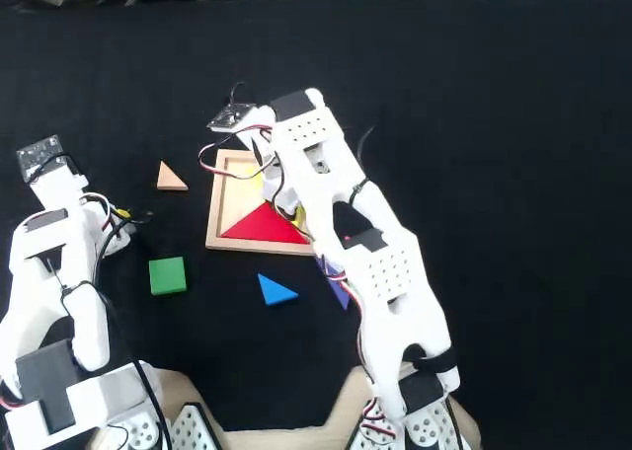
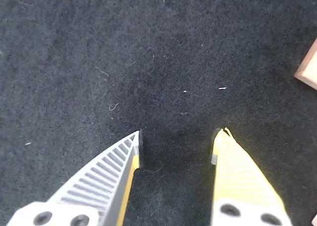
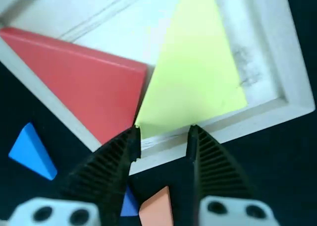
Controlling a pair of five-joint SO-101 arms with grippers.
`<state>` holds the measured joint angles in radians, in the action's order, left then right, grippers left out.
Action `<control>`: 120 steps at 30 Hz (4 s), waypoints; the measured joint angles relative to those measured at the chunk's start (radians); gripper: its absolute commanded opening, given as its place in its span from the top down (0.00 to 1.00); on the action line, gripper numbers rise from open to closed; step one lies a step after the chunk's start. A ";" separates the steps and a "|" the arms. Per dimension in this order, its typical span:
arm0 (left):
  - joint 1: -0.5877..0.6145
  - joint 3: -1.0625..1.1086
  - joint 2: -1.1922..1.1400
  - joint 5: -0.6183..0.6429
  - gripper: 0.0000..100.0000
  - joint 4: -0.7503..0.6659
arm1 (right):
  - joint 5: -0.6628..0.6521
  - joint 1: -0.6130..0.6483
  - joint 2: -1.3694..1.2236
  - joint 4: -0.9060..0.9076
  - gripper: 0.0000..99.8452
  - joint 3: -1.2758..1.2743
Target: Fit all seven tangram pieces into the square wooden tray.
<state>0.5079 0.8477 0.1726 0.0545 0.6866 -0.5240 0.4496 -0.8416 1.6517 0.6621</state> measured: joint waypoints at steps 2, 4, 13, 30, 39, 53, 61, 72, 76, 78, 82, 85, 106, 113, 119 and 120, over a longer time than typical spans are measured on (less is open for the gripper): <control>0.000 0.000 0.000 0.000 0.76 0.000 | 0.000 0.000 0.002 -0.020 0.84 -0.011; 0.000 0.000 0.000 0.000 0.76 0.000 | -0.002 0.002 0.000 -0.040 0.84 -0.012; 0.000 0.000 0.000 0.000 0.76 0.000 | -0.003 0.002 -0.002 -0.157 0.84 -0.012; 0.000 0.000 0.000 0.000 0.76 0.000 | 0.175 0.021 -0.008 -0.014 0.84 0.130; 0.000 0.000 0.000 0.000 0.76 0.000 | 0.325 0.025 -0.087 -0.064 0.77 0.133; 0.000 0.000 0.000 0.000 0.76 0.000 | 0.334 0.046 -0.115 -0.080 0.95 0.178; 0.000 0.000 0.000 0.000 0.76 0.000 | 0.336 0.043 -0.115 -0.078 0.99 0.178; 0.000 0.000 0.000 0.000 0.76 0.000 | 0.333 0.025 -0.170 0.035 0.99 0.362; 0.000 0.000 0.000 0.000 0.76 0.000 | 0.333 0.031 -0.170 0.078 0.99 0.463; 0.000 0.000 0.000 0.000 0.76 0.000 | 0.333 0.041 -0.170 0.078 0.99 0.479; 0.000 0.000 0.000 0.000 0.76 0.000 | 0.334 0.074 -0.170 0.078 0.99 0.479; 0.000 0.000 0.000 0.000 0.76 0.000 | 0.334 0.120 -0.170 0.078 0.99 0.479; 0.000 0.000 0.000 0.000 0.76 0.000 | 0.321 0.110 -0.170 0.078 0.99 0.555; 0.000 0.000 0.000 0.000 0.76 0.000 | 0.259 0.043 -0.222 0.069 0.99 0.586; 0.000 0.000 0.000 0.000 0.76 0.000 | 0.233 0.037 -0.319 0.058 0.99 0.588; 0.000 0.000 0.000 0.000 0.76 0.000 | 0.232 0.038 -0.319 0.060 0.99 0.595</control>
<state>0.5079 0.8477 0.1726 0.0545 0.6866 -0.2923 0.4879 -1.1607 1.7116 1.2574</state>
